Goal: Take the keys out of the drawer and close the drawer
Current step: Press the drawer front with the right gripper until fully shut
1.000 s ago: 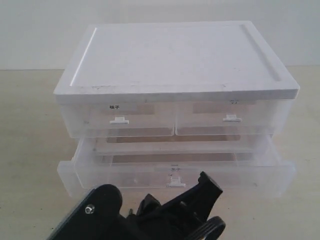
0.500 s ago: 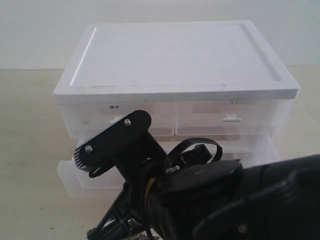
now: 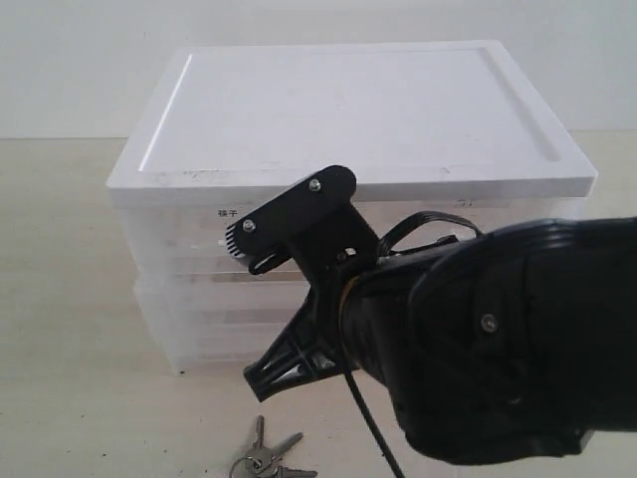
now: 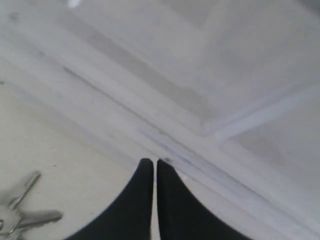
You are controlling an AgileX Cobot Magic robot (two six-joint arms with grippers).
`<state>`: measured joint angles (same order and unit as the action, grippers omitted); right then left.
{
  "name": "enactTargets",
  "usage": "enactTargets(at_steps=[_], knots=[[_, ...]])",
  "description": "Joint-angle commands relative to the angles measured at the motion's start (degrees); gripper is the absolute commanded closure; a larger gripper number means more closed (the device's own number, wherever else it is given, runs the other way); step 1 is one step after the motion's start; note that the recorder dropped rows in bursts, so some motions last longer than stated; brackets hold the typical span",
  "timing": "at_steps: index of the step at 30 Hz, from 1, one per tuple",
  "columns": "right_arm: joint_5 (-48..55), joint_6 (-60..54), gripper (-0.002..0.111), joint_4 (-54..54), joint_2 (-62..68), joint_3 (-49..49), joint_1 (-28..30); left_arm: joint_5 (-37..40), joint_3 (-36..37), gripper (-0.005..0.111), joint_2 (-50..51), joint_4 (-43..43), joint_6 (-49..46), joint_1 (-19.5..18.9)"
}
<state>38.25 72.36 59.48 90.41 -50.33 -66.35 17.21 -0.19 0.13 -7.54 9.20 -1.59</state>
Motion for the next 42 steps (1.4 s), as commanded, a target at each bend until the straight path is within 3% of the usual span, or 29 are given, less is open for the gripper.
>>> enactTargets(at_steps=[1, 13, 19, 24, 28, 42], knots=[[2.23, 1.26, 0.108, 3.68, -0.32, -0.33, 1.23, -0.04, 0.19, 0.102, -0.13, 0.41, -0.25, -0.1], [6.08, 8.09, 0.108, 10.83, -0.32, -0.33, 1.23, -0.04, 0.19, 0.102, -0.13, 0.41, -0.25, -0.1], [-4.18, -0.04, 0.108, 1.02, -1.13, -0.33, 1.02, -0.04, 0.19, 0.102, -0.13, 0.41, -0.25, -0.1], [-5.62, -8.67, 0.108, -9.82, -0.74, 0.3, -0.58, -0.04, 0.19, 0.102, -0.13, 0.41, -0.25, -0.1], [-8.64, -8.74, 0.108, -10.87, 0.7, 4.31, -0.96, -0.04, 0.19, 0.102, -0.13, 0.41, -0.25, -0.1], [-15.44, 4.85, 0.108, 1.9, 4.4, 8.3, 9.42, -0.04, 0.19, 0.102, -0.13, 0.41, -0.25, -0.1]])
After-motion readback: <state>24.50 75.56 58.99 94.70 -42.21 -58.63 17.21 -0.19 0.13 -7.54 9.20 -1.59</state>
